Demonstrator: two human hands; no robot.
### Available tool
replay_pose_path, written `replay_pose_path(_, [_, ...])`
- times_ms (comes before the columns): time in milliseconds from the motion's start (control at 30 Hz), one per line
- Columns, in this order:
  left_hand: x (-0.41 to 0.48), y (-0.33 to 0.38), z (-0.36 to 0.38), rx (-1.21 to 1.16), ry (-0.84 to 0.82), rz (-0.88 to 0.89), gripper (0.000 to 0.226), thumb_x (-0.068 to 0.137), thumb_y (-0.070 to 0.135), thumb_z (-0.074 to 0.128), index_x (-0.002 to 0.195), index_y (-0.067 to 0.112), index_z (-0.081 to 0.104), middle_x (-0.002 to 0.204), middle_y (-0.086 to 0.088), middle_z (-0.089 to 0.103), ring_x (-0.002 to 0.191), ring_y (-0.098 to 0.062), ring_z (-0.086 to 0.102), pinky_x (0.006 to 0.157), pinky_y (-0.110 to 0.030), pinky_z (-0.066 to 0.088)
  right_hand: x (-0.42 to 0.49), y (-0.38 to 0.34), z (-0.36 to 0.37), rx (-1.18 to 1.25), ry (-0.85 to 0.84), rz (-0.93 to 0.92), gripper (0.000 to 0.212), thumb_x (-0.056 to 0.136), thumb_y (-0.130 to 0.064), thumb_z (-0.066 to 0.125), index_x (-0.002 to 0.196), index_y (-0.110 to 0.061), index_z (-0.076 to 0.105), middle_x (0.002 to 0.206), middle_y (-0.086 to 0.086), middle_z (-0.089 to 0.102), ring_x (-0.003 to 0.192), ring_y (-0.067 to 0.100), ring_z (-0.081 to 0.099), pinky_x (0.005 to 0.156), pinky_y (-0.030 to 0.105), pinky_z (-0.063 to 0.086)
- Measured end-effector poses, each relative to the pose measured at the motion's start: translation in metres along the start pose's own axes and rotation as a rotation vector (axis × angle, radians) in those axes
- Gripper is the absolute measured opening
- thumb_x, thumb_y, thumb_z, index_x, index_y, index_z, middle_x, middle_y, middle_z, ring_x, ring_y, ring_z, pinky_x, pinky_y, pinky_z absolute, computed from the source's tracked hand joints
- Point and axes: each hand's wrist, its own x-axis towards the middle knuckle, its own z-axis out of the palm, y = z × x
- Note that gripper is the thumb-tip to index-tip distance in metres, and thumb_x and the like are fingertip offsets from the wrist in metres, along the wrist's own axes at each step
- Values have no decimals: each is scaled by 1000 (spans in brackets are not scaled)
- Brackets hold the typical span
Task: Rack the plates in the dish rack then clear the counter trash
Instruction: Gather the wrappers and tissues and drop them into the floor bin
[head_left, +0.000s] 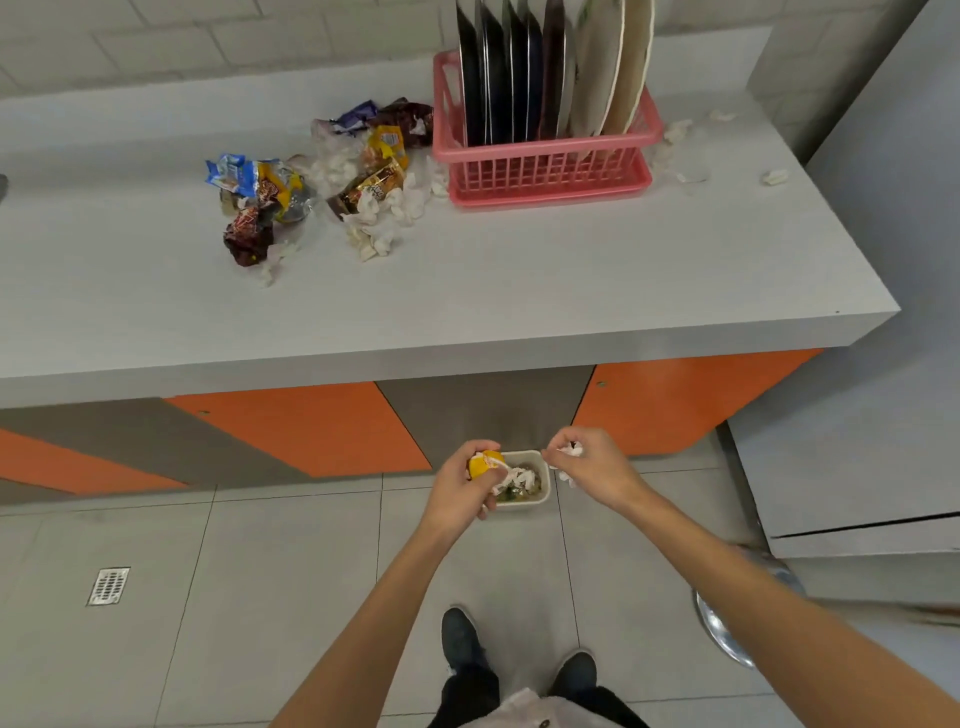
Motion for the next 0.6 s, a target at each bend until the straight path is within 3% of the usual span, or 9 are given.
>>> replay_pose_path(100, [9,-24,-32,42,-13,-28,24,90,12,66,111,23,63,85,0,63,51,-14,55,49,-28,47,5,7,27,27,25,110,17,90,-23,67,78,-11,67,69,-11,61,51,-3,51,52,14,35])
replay_pose_path(167, [22,-40,-50,64,-22,-53,27,90,12,66,114,24,62,85,-2,62,52,-14,55,51,-28,47,13,17,43,63,43,186,18,90,-23,67,85,-5,67,70,-7,59,47,8,50,40,13,32])
replay_pose_path(267, [47,-58,-66,105,-36,-91,28,90,10,64,111,28,61,87,-5,64,53,-13,58,51,-29,47,32,37,59,86,75,275,16,90,-20,67,83,-6,65,77,-6,58,44,7,51,35,13,31])
replay_pose_path(333, [62,-73,-68,127,-48,-118,29,91,9,63,111,30,60,90,-1,65,58,-14,63,50,-27,48,43,54,71,75,65,296,14,90,-18,67,82,-7,64,81,-9,57,43,-1,53,36,13,33])
replay_pose_path(467, [93,-109,-62,154,-66,-170,30,91,11,64,118,24,58,93,0,66,64,-15,68,52,-26,50,67,96,96,27,21,328,18,88,-20,70,88,-2,67,84,-5,60,57,8,55,54,25,53])
replay_pose_path(600, [127,-156,-47,144,-72,-237,24,91,15,64,113,24,60,93,-2,67,58,-14,66,50,-23,49,92,143,120,65,9,345,14,86,-21,72,85,-7,67,86,3,63,60,10,57,55,24,53])
